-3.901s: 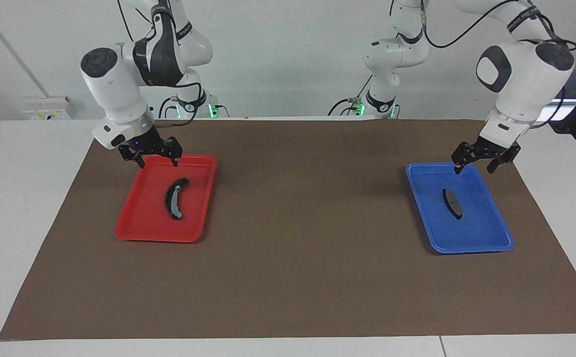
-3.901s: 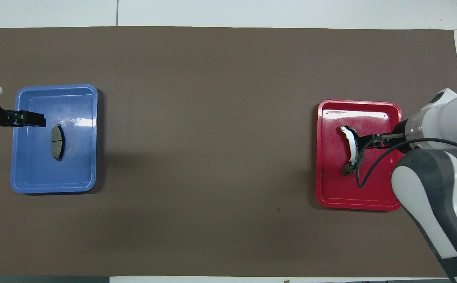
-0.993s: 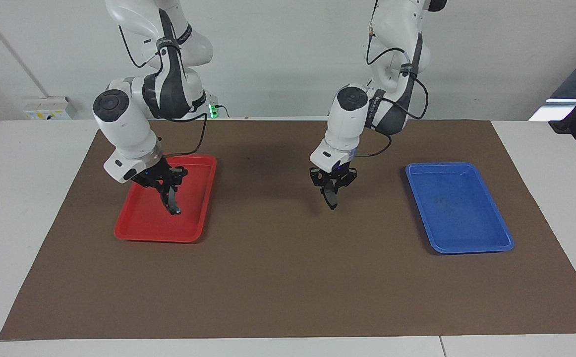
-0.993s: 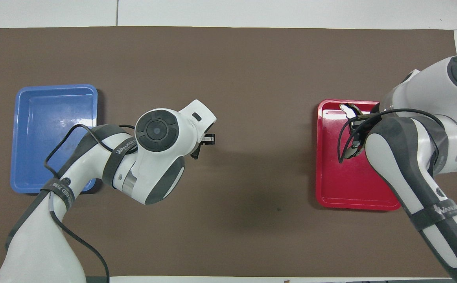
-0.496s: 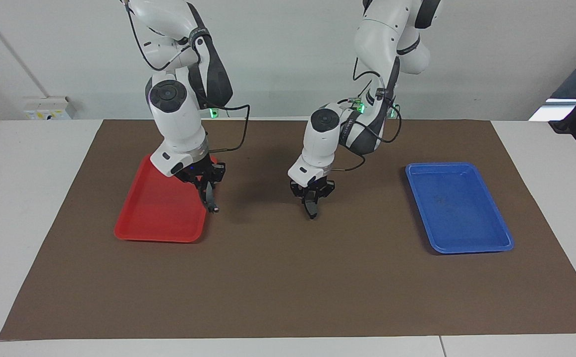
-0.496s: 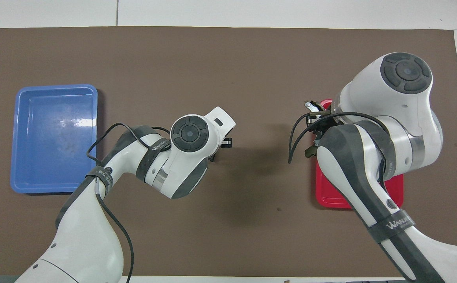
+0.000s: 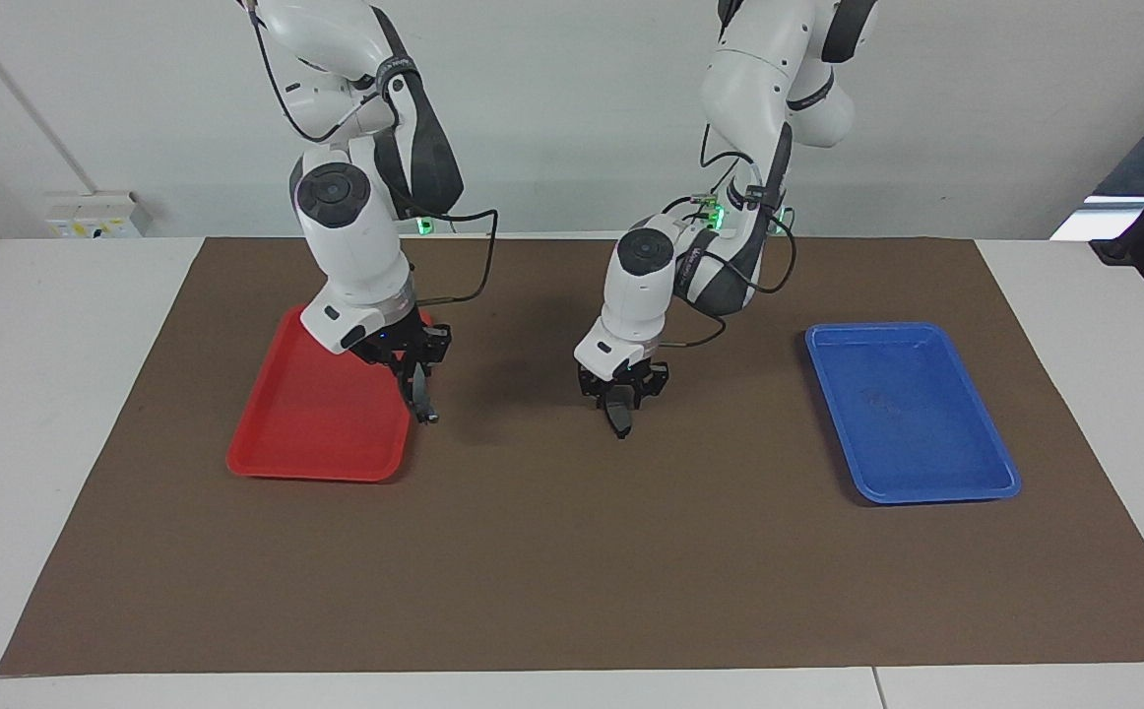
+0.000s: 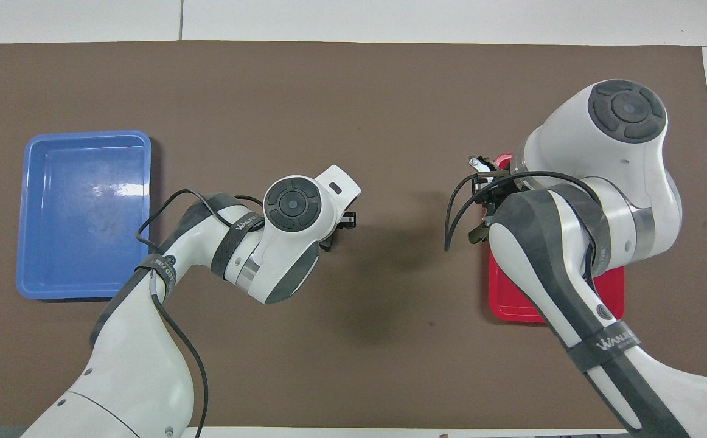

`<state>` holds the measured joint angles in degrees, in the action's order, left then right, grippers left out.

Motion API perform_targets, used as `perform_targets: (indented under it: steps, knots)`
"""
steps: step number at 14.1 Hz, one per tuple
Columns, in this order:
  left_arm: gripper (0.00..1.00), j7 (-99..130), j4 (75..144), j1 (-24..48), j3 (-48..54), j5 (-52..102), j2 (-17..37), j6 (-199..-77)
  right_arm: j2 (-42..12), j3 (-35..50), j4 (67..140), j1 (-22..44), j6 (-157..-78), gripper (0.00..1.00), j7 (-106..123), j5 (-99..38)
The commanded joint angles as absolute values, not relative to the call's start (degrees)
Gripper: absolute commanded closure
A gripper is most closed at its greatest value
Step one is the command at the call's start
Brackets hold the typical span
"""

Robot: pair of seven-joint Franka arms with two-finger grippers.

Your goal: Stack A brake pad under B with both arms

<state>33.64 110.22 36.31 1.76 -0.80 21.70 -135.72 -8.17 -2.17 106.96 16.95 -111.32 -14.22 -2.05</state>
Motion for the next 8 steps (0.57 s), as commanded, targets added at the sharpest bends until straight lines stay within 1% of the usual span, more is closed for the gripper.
perform_targets:
  steps: [1,5,8]
  knots:
    - [0.0,33.14,110.39,34.56,1.14,-1.49,20.05,-135.79,-8.53,-2.11,105.64,17.22,-110.74,1.0,-14.41,-3.08]
    - [0.0,27.09,110.57,29.02,1.14,-1.49,15.31,-129.13,-8.61,-2.11,105.56,19.94,-111.53,1.0,-15.03,-3.34]
    - [0.0,25.41,110.65,21.38,1.14,-1.49,11.0,-125.43,-9.58,-2.11,104.95,25.38,-114.6,1.0,-18.01,-4.3]
